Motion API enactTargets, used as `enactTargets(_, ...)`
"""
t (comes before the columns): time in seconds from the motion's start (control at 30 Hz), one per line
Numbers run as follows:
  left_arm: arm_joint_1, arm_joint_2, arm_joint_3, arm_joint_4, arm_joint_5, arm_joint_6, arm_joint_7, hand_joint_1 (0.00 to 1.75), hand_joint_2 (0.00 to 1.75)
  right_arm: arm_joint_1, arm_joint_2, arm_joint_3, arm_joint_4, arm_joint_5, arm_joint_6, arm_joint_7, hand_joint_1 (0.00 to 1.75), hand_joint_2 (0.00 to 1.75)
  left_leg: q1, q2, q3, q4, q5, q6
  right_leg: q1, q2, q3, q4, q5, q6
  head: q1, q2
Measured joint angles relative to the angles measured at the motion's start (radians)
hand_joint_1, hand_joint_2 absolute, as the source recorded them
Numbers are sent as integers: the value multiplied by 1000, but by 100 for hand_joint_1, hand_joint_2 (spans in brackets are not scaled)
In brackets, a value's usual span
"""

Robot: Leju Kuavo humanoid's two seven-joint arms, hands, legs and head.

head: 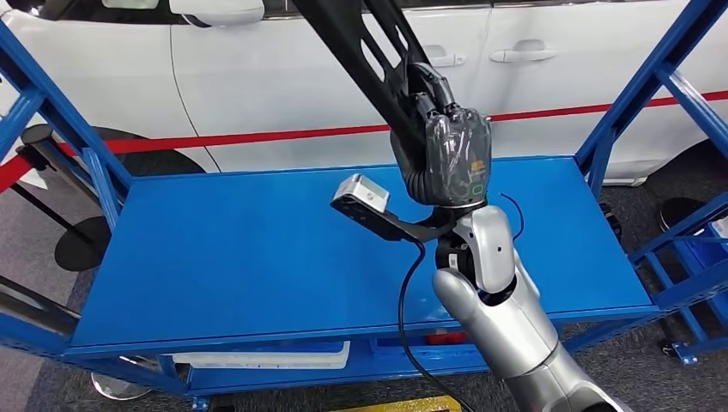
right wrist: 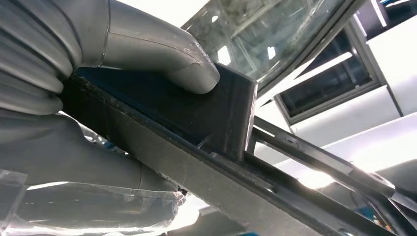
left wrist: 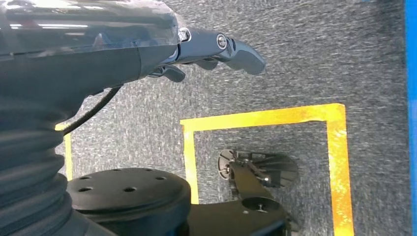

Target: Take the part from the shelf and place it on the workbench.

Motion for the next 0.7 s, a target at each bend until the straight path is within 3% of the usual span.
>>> enactTargets(0.07,0,0,0,0,-1,2,2,0,175,13,0,-6,-4,-75,-16,-43,175,175,0,0,0,1,0,1,-3,0,-56,116,-44,5,0,0)
enactTargets(0.1,1,0,0,0,-2,5,3,0,175,21,0,-9,-7,-139,-23,-77,175,175,0,0,-1,3,-1,0,-5,-1,-65,132,-39,6,0,0)
enactTargets(0.13,2,0,0,0,-4,9,5,0,175,29,0,-14,-14,-224,-24,-122,175,175,0,0,-1,5,-3,-1,-8,-1,-54,109,-17,7,0,0)
enactTargets(0.23,1,-2,-2,0,-9,19,12,0,175,57,1,-30,-50,-565,30,-295,175,175,0,-2,-2,18,-13,-12,-12,-2,37,-71,63,5,0,0)
enactTargets(0.3,-1,-2,-4,0,-14,28,19,0,175,82,4,-48,-76,-796,113,-399,175,175,-3,-3,-5,23,-17,-23,-8,0,58,-119,68,-5,-1,0)
enactTargets(0.4,-2,-2,-8,0,-19,37,27,0,175,120,15,-84,-97,-1078,289,-495,175,175,-1,-2,-6,28,-25,-39,-6,2,59,-123,71,-25,-1,0)
enactTargets(0.47,-3,-3,-11,0,-21,39,33,0,175,142,28,-106,-104,-1246,438,-524,175,175,1,-1,-30,87,-65,-47,-7,1,61,-126,73,-36,-2,0)
enactTargets(0.57,-2,-4,-16,0,-26,38,42,0,175,180,48,-133,-106,-1442,630,-527,175,175,2,-1,-115,275,-150,-52,-1,0,61,-126,71,-44,-2,0)
enactTargets(0.6,-1,-4,-18,0,-27,37,44,0,175,192,53,-139,-105,-1484,672,-524,175,175,2,-1,-129,305,-153,-50,2,0,62,-126,70,-45,-2,0)
enactTargets(0.63,0,-4,-19,0,-27,35,46,0,175,203,58,-144,-103,-1518,706,-520,175,175,1,-1,-125,295,-136,-47,4,0,63,-126,70,-46,-2,0)
enactTargets(0.7,1,-4,-20,0,-26,32,49,0,175,220,71,-151,-97,-1571,757,-513,175,175,-3,-1,-67,174,-69,-33,8,1,66,-125,70,-47,-2,0)
